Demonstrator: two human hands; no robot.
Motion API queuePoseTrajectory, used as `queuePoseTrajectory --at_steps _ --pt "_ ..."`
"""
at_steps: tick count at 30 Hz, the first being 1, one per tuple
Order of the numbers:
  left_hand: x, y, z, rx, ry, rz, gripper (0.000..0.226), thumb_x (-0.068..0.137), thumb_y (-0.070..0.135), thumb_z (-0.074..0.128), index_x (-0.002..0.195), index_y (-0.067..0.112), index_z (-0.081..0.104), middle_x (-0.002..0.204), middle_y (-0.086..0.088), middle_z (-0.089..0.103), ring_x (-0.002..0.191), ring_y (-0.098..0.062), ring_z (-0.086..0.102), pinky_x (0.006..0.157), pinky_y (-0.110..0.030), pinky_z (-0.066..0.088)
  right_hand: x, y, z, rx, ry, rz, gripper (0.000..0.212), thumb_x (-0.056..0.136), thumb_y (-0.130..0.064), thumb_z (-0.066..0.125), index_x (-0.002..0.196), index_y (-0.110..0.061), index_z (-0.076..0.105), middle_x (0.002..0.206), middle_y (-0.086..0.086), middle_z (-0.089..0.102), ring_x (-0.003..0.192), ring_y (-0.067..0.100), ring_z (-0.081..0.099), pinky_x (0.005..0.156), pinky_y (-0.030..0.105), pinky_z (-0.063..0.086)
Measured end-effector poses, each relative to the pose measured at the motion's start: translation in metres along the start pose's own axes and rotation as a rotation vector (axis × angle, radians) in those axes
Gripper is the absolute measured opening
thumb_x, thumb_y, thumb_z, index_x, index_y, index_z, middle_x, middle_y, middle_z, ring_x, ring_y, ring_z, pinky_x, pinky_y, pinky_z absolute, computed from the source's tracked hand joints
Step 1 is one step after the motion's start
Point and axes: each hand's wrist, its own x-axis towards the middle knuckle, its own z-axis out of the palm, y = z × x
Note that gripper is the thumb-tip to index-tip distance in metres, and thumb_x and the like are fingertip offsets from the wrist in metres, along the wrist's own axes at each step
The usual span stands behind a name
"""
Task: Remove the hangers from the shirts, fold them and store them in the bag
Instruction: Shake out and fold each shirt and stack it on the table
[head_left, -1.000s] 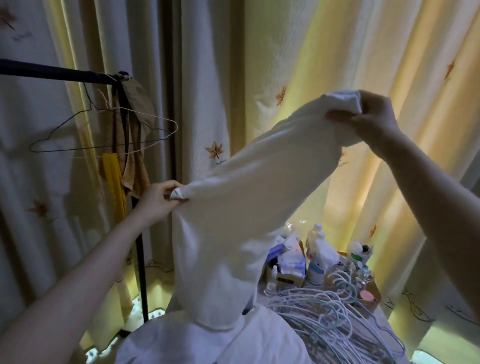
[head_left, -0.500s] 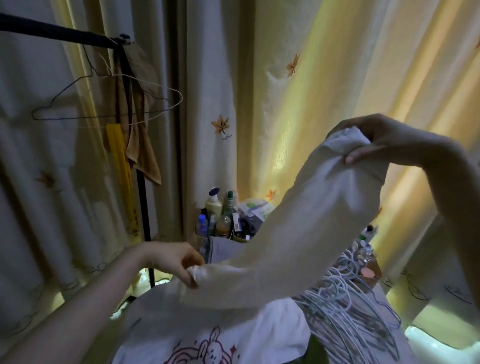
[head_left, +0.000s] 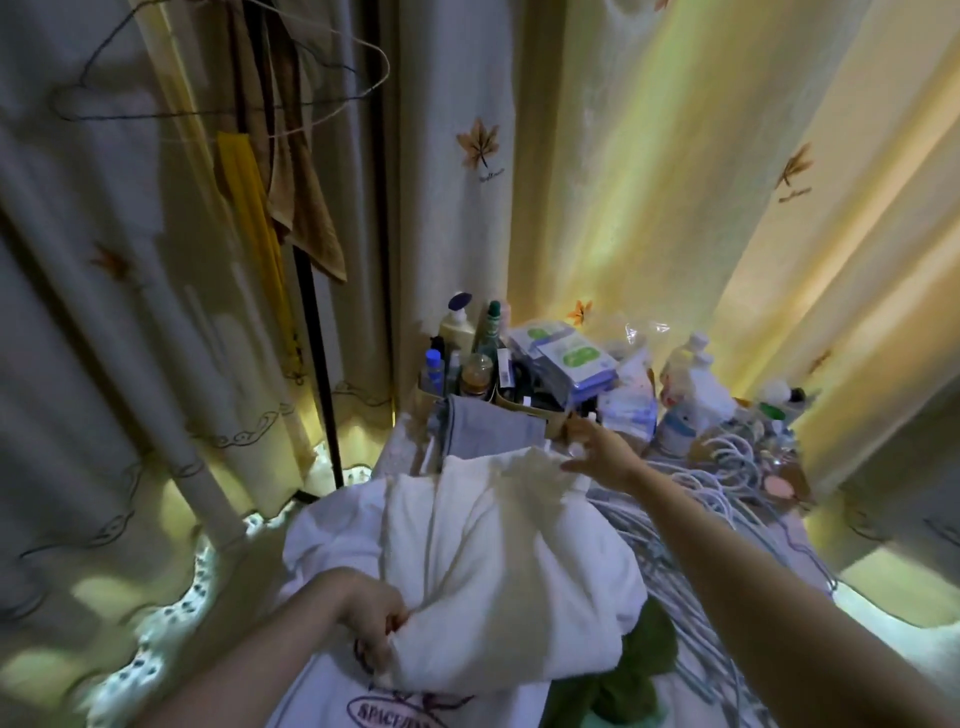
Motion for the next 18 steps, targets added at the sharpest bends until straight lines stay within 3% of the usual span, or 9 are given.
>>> queuePoseTrajectory --at_steps 3,5,8,10,12,14,16,18 --pt "0.008 -0.004 0.011 -0.002 -0.014 -0.047 0.041 0.078 0.053 0.069 0.088 0.013 0.067 0.074 0.002 0.062 0.069 -0.012 0.055 0.071 -0.026 0.044 -0.02 0.04 0.039 0.075 0.028 0.145 0.057 0.083 -0.019 0.072 0.13 -0.001 0.045 0.128 0.016 0.054 0.109 0.029 0.056 0.082 0.028 0.042" --pt "0.01 -0.001 0.013 -0.09 0.049 -0.07 0.052 0.074 0.071 0.06 0.071 0.019 0.061 0.067 0.006 0.058 0.065 -0.011 0.054 0.07 -0.026 0.044 -0.04 0.064 0.06 0.116 -0.051 0.26 0.045 0.086 -0.027 0.068 0.118 0.001 0.054 0.115 0.017 0.06 0.092 0.024 0.058 0.074 0.029 0.046" --pt "0.019 0.005 0.015 -0.331 0.245 0.001 0.055 0.081 0.065 0.056 0.086 0.01 0.06 0.069 0.008 0.051 0.062 -0.005 0.05 0.061 -0.02 0.038 -0.073 0.083 0.079 0.191 -0.209 0.369 0.037 0.083 -0.042 0.068 0.092 -0.007 0.06 0.099 0.014 0.066 0.082 0.023 0.064 0.073 0.039 0.058" --pt "0.024 0.009 0.017 -0.379 0.308 0.001 0.053 0.085 0.056 0.059 0.106 0.008 0.063 0.082 0.005 0.06 0.071 -0.008 0.057 0.06 -0.017 0.04 -0.093 0.09 0.087 0.289 -0.229 0.402 0.051 0.072 -0.046 0.077 0.104 -0.015 0.053 0.108 0.006 0.057 0.09 0.019 0.06 0.07 0.034 0.058" --pt "0.025 0.013 0.021 -0.367 0.309 -0.021 0.053 0.087 0.054 0.058 0.115 0.009 0.061 0.101 0.0 0.062 0.086 -0.013 0.059 0.061 -0.013 0.042 -0.107 0.092 0.094 0.288 -0.206 0.288 0.084 0.058 -0.052 0.084 0.124 -0.028 0.04 0.124 -0.002 0.039 0.104 0.018 0.051 0.08 0.033 0.053" --pt "0.024 0.013 0.022 -0.371 0.298 -0.036 0.053 0.088 0.053 0.056 0.12 0.01 0.058 0.111 -0.002 0.061 0.092 -0.012 0.057 0.064 -0.012 0.044 -0.117 0.096 0.1 0.1 -0.208 0.03 0.109 0.048 -0.066 0.081 0.138 -0.042 0.023 0.139 -0.003 0.018 0.119 0.02 0.043 0.094 0.035 0.048" --pt "0.021 0.014 0.023 -0.375 0.311 -0.039 0.053 0.091 0.05 0.054 0.124 0.008 0.056 0.124 -0.006 0.06 0.105 -0.016 0.058 0.082 -0.021 0.048 -0.123 0.099 0.106 -0.174 -0.252 -0.166 0.109 0.051 -0.069 0.074 0.143 -0.042 0.021 0.151 -0.002 0.003 0.123 0.022 0.043 0.097 0.037 0.046" --pt "0.016 0.016 0.025 -0.381 0.299 -0.046 0.052 0.094 0.046 0.052 0.128 0.007 0.054 0.128 -0.008 0.059 0.114 -0.022 0.057 0.096 -0.031 0.046 -0.126 0.1 0.111 -0.296 -0.236 -0.211 0.085 0.069 -0.049 0.07 0.143 -0.032 0.033 0.153 0.0 0.011 0.123 0.022 0.046 0.094 0.033 0.047"
